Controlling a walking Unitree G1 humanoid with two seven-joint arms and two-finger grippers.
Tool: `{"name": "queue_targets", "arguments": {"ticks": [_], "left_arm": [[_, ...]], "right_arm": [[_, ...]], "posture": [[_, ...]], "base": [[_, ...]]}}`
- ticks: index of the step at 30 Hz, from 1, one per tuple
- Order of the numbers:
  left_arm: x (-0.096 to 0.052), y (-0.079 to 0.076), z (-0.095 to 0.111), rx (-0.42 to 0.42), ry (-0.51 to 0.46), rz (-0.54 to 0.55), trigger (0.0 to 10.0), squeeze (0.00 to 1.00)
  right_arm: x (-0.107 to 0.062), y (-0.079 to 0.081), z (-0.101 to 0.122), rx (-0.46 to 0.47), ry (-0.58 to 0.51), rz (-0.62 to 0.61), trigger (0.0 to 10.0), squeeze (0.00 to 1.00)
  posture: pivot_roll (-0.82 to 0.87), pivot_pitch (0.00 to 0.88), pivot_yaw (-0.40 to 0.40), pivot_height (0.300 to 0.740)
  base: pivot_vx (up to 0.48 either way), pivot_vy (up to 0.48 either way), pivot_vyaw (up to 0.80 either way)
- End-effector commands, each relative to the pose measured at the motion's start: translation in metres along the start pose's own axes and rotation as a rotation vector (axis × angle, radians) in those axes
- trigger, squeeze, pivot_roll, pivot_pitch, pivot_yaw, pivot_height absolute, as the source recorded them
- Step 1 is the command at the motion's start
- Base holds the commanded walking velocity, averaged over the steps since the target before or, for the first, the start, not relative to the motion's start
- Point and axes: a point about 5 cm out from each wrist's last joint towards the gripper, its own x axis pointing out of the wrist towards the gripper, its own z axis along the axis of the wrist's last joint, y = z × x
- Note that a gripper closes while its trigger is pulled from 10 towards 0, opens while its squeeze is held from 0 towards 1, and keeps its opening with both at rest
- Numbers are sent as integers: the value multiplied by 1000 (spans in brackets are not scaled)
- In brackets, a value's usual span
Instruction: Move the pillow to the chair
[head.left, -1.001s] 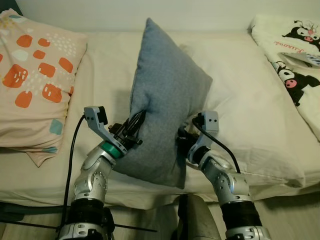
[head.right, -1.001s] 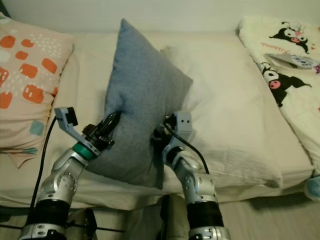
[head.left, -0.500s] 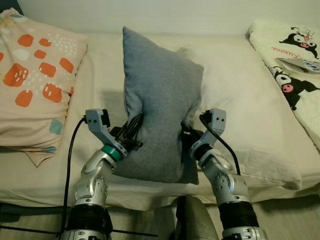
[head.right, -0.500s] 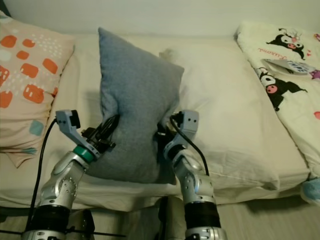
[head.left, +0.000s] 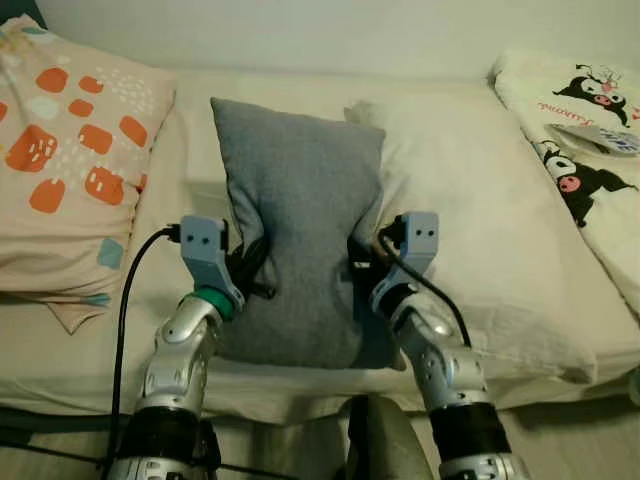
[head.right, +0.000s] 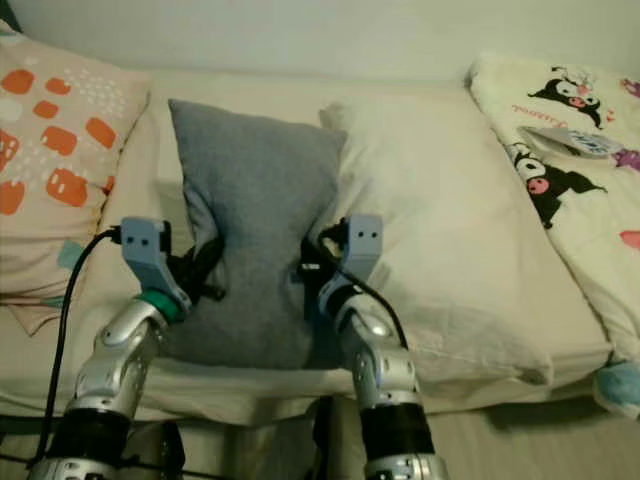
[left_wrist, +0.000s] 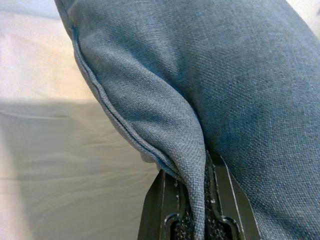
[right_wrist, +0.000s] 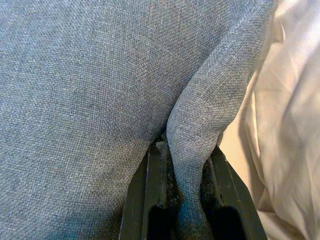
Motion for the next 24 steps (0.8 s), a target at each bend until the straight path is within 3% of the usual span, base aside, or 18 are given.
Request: {"name": "queue_targets", "arguments": {"ticks": [1, 9, 24], "left_arm": [[5, -19, 3, 30, -19, -81, 10000, 0], [7, -12, 4, 71, -12, -26, 10000, 0], [15, -14, 7, 63, -33, -1, 10000, 0]], "right_arm": [[4, 17, -2, -8, -6, 63, 10000, 0], [4, 16, -3, 0, -1, 47, 10000, 0], [6, 14, 2, -15, -25, 28, 10000, 0]], "posture": [[-14, 0, -37, 581], [-20, 0, -23, 601], [-33, 0, -8, 636]], "base": [[0, 0, 0], [0, 0, 0], [0, 0, 0]]}}
